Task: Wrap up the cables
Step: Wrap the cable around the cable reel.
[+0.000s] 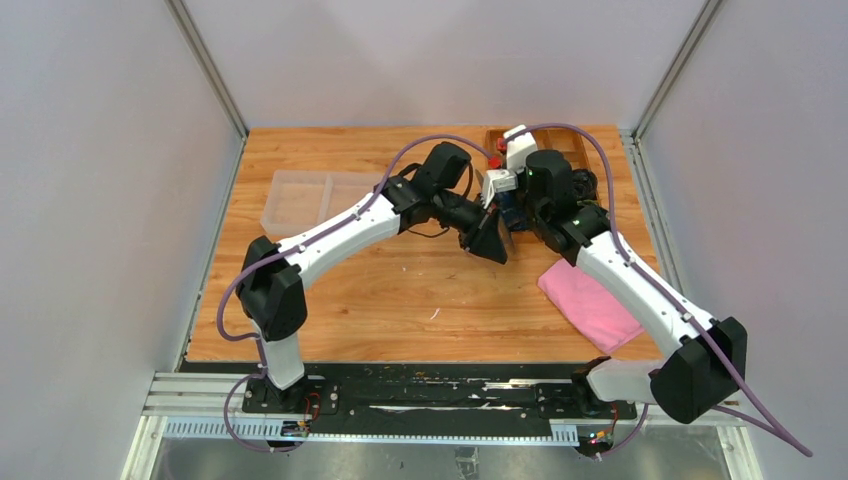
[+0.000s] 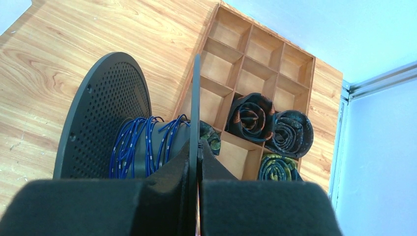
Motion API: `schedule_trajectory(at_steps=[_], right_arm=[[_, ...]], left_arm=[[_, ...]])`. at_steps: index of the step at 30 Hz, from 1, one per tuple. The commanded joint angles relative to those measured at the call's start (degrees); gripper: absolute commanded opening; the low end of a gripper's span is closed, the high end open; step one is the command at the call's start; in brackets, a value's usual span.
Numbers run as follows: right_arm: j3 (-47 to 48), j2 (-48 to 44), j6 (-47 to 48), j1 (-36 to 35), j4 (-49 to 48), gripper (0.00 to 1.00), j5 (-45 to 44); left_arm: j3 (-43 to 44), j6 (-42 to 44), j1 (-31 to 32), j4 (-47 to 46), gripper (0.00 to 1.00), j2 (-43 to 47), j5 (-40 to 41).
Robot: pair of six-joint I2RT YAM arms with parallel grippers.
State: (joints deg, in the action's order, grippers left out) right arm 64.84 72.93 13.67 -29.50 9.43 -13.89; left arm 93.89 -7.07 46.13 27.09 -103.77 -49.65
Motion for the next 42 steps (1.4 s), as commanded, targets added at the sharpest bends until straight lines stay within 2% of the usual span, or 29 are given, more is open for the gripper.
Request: schedule_trajectory(at_steps=[1, 6, 9, 25, 30, 42], right_arm=[[-1.29, -3.92, 4.19, -0.83, -0.33, 0.01, 3.5], [-1.5, -4.36, 3.93, -0.73, 0.59, 0.01, 5.52], [-1.69, -4.65, 3.92, -0.78, 0.76, 0.01, 5.92], [-2.84, -6.25, 4.0, -0.43, 1.18, 0.01, 7.47], [-1.55, -6.3, 2.68, 0.15, 2.19, 0.01, 8.13], [-2.23, -7.03, 1.82, 1.81, 2.72, 0.01, 10.83]], left_arm=[[-1.07, -11.6, -6.49, -8.72, 0.1, 0.28, -2.69], [-4.05, -17.6, -8.88, -14.99, 0.11, 0.63, -4.56], [-4.2, -18.41, -9.82, -15.5, 0.11, 0.5, -4.71], [-2.68, -11.82, -13.74, -9.29, 0.14, 0.72, -1.72], [-5.44, -9.79, -14.11, -10.93, 0.14, 2.93, 0.84], [-4.51, -9.24, -17.44, -11.01, 0.12, 2.65, 1.11]])
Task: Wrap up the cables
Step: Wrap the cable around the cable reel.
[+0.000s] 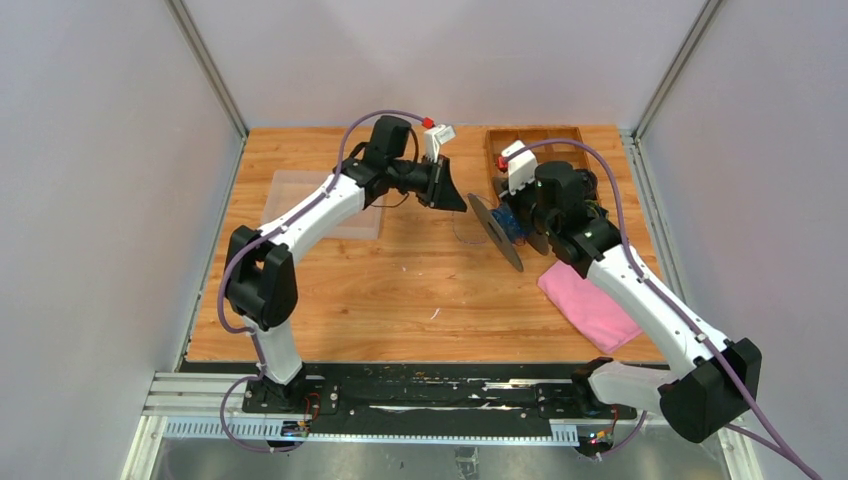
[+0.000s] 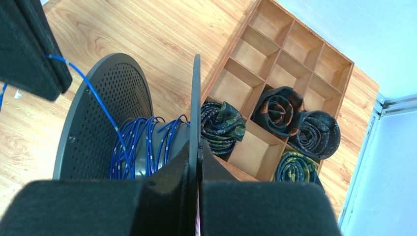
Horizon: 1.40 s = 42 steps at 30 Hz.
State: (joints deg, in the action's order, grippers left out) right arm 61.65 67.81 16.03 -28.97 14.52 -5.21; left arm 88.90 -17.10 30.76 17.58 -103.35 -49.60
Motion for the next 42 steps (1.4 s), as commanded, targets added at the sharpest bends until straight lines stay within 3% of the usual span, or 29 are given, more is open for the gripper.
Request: schedule_trajectory(at_steps=[1, 15, 35, 42], right_arm=[[1.35, -2.08, -0.59, 1.48, -2.08, 0.01, 2.7], [11.66, -0.01, -7.42, 4.2, 4.64, 0.01, 14.62], [23.98, 5.38, -17.47, 6.12, 9.41, 0.01, 14.19], [26.59, 6.77, -19.83, 6.17, 10.1, 0.01, 14.32]], left_arm=[[0.26, 0.83, -2.82, -1.48, 0.11, 2.27, 1.55], [-4.06, 6.16, -5.96, -1.45, 0.07, 2.23, 9.87], [-15.61, 8.68, -5.73, -9.57, 0.12, 5.84, 11.12], [-16.45, 8.54, -3.55, -10.89, 0.03, 5.01, 11.41]])
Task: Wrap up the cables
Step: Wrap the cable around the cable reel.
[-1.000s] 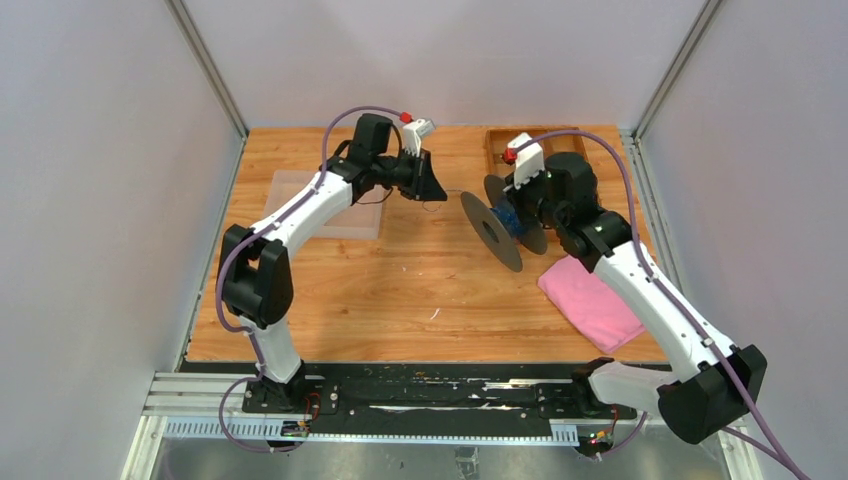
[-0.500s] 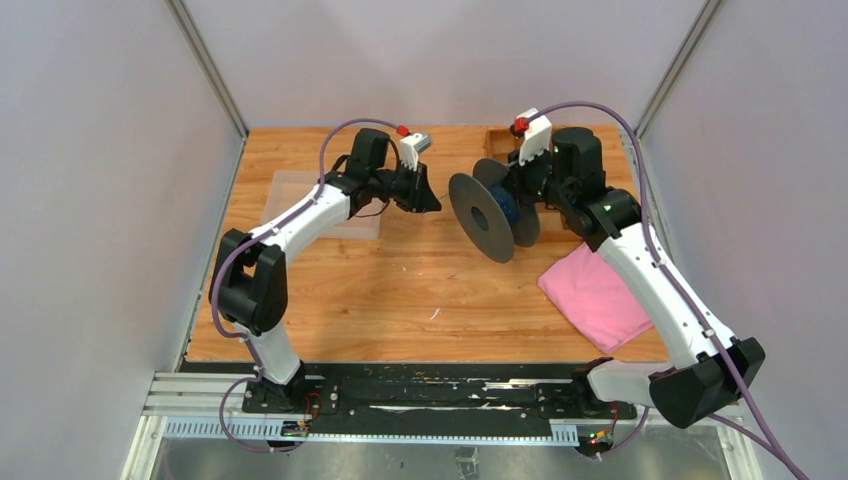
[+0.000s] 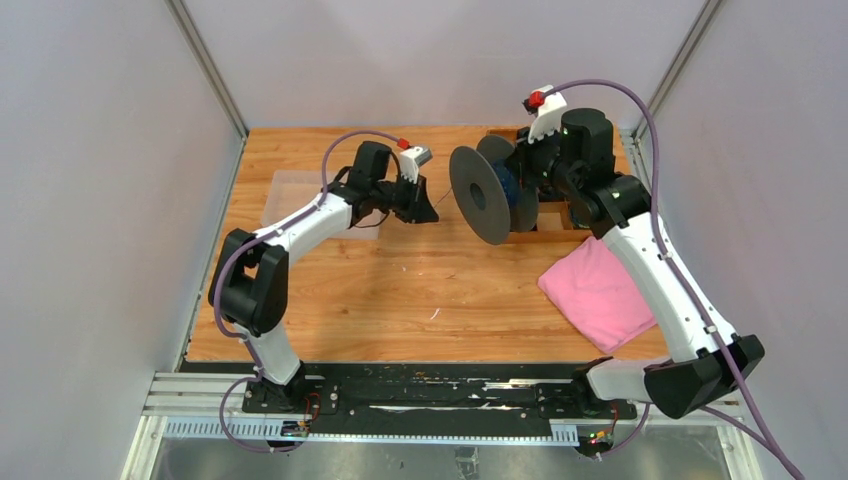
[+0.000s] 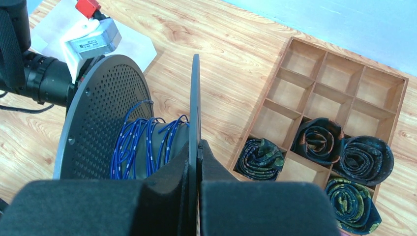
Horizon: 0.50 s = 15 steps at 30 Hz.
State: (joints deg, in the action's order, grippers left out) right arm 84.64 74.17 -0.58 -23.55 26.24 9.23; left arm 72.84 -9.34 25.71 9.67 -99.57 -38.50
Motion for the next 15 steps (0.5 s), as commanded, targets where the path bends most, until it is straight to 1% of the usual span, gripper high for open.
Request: schedule_trajectory(at_steps=[1, 5, 8, 15], right_arm=[[3.94, 0.71, -3.69, 0.78, -1.58, 0.01, -0.03], [5.14, 1.24, -5.26, 0.78, -1.0, 0.01, -1.56], [6.0, 1.83, -7.24, 1.23, -0.33, 0.01, -4.0], [8.1, 3.62, -12.05, 2.93, 0.81, 0.01, -6.77]], left_arm=[[-0.27, 0.37, 1.88, -3.55, 0.01, 1.03, 0.43], [-0.44, -1.34, 2.73, -6.0, 0.0, 0.19, 0.1], [-2.18, -3.02, 3.59, -10.22, 0.0, 0.28, -0.58], [-4.29, -3.19, 7.91, -13.95, 0.0, -0.7, -0.26]])
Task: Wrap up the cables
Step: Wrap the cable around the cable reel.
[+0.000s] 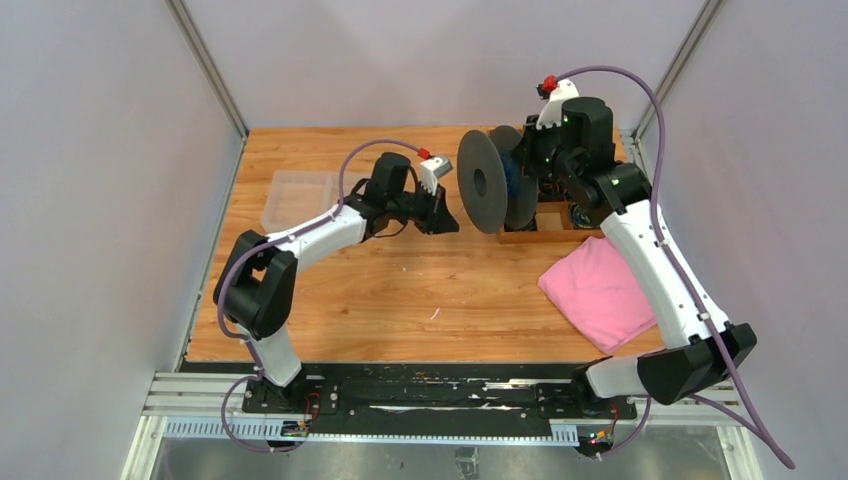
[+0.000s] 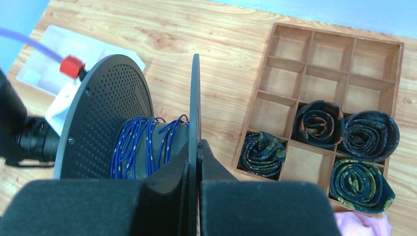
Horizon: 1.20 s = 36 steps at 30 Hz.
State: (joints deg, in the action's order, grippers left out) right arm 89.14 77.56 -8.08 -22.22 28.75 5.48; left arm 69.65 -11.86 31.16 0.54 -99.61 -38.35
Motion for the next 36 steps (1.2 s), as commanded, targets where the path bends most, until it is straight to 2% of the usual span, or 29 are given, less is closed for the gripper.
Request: schedule_trajectory(at_steps=[1, 7, 19, 26, 36], right_arm=[[3.73, 0.37, -4.8, 1.76, -1.59, 0.01, -3.46], [3.54, 0.82, -5.76, 2.09, -1.16, 0.01, -7.91], [1.2, 1.6, -4.02, 2.09, -2.62, 0.01, -15.02], [-2.36, 1.98, -2.78, 2.05, -5.6, 0.01, -17.7], [-7.32, 2.17, -0.27, 0.92, -9.83, 0.01, -19.78]], left_arm=[[-1.4, -0.85, 2.94, -5.38, 0.0, -0.73, -0.43], [-2.6, -2.14, 5.97, -8.6, 0.0, -0.52, -0.77], [0.38, -3.15, 11.77, -8.62, 0.0, -1.24, -1.72], [3.67, -8.92, 13.57, -8.71, 0.0, -2.31, -0.41], [8.58, -18.26, 14.02, -8.71, 0.02, -5.5, -3.1]])
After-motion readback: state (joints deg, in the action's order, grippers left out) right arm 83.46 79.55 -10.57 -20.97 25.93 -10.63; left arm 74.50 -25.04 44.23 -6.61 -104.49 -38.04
